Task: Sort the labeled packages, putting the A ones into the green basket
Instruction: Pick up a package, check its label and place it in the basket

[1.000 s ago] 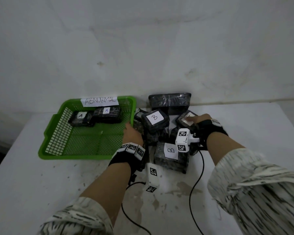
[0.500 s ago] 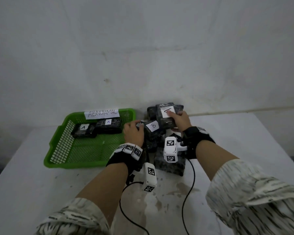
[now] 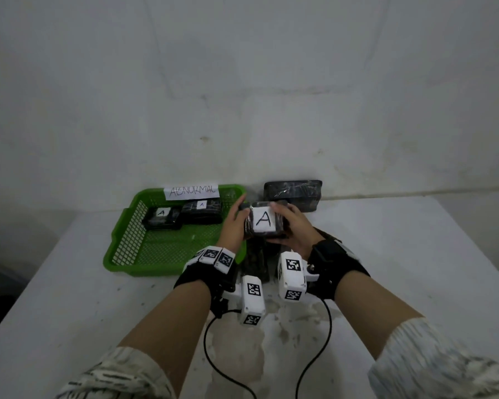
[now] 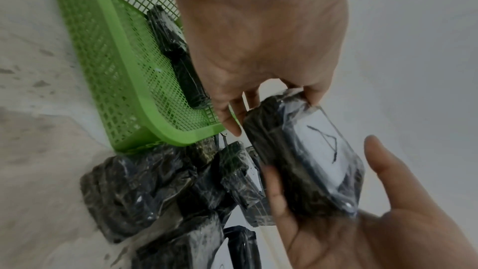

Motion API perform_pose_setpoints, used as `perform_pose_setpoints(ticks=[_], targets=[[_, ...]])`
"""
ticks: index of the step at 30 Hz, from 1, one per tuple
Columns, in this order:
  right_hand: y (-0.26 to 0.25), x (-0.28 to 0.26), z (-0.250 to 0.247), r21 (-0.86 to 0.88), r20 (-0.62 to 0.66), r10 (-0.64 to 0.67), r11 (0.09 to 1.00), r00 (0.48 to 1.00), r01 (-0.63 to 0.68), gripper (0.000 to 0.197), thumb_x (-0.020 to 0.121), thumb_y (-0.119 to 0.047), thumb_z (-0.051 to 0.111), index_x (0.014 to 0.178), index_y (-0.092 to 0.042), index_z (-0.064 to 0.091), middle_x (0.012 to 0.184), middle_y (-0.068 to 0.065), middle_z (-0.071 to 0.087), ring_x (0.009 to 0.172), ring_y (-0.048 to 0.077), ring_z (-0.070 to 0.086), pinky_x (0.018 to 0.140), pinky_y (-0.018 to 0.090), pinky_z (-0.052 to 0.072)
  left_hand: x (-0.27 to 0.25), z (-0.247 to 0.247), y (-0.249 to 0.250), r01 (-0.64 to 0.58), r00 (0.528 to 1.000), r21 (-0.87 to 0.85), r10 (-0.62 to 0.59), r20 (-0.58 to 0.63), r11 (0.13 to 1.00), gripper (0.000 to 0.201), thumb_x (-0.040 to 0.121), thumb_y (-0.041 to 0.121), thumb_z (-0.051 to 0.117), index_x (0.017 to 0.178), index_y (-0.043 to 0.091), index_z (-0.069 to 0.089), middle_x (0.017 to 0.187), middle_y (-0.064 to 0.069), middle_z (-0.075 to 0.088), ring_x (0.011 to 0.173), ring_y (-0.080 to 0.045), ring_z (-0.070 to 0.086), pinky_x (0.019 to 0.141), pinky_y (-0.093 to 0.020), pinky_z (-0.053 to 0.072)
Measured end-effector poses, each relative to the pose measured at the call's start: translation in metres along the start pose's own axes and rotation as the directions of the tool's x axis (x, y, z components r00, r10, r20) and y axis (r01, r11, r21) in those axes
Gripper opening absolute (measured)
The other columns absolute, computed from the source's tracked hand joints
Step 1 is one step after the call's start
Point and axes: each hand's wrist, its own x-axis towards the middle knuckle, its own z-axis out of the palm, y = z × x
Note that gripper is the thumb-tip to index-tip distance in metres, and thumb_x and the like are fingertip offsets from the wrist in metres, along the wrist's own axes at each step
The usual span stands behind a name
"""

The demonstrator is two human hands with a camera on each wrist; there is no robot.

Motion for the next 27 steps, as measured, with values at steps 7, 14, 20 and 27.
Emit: perform_pose_setpoints(ticks=[7,14,20,27], targets=[[0.008,-0.002,0.011,-0.016,-0.080,-0.097,0.995,0.992,0.096,0.028,0.095,-0.026,0.056,0.119,-0.012,0.050,0.108,0.012,0.063,0.085,0.026,0.064,0.069,0.040,0.056,-0.013,0.000,-0.003,0.068,0.997,-0.075,-0.066,0.032,0.995,0.051,0.095,0.017,0.048,0.142,0.032,0.033,0.142,-0.009,0.044,0.125,-0.031,0.049,0.105,-0.053,0.039],[0.017,-0.008,0.004,0.125,0.043,-0.048,0.991,0.998,0.042,0.033,0.091,-0.013,0.061,0.123,-0.011,0.053,0.115,0.011,0.065,0.100,0.026,0.065,0.075,0.039,0.057,-0.011,0.001,-0.004,0.067,0.997,-0.089,-0.064,0.035,0.994,0.057,0.095,0.006,0.047,0.145,0.025,0.029,0.136,-0.011,0.049,0.117,-0.027,0.054,0.098,-0.038,0.047],[0.015,-0.007,-0.002,0.138,-0.003,-0.096,0.986,0.995,0.096,0.034,0.088,0.000,0.061,0.121,-0.004,0.052,0.115,0.016,0.063,0.094,0.025,0.065,0.075,0.036,0.059,-0.013,0.005,-0.006,0.145,0.987,-0.182,-0.130,0.090,0.973,0.069,0.091,-0.005,0.047,0.148,0.024,0.021,0.138,-0.016,0.049,0.124,-0.032,0.050,0.101,-0.040,0.043],[0.019,-0.003,-0.006,0.164,0.026,-0.069,0.984,0.997,0.064,0.052,0.084,-0.001,0.065,0.131,-0.010,0.044,0.123,0.015,0.060,0.103,0.028,0.063,0.077,0.038,0.059,-0.014,0.005,-0.005,0.140,0.985,-0.144,-0.122,0.123,0.980,0.063,0.094,0.008,0.048,0.148,0.028,0.021,0.140,-0.014,0.048,0.123,-0.028,0.052,0.107,-0.044,0.039]])
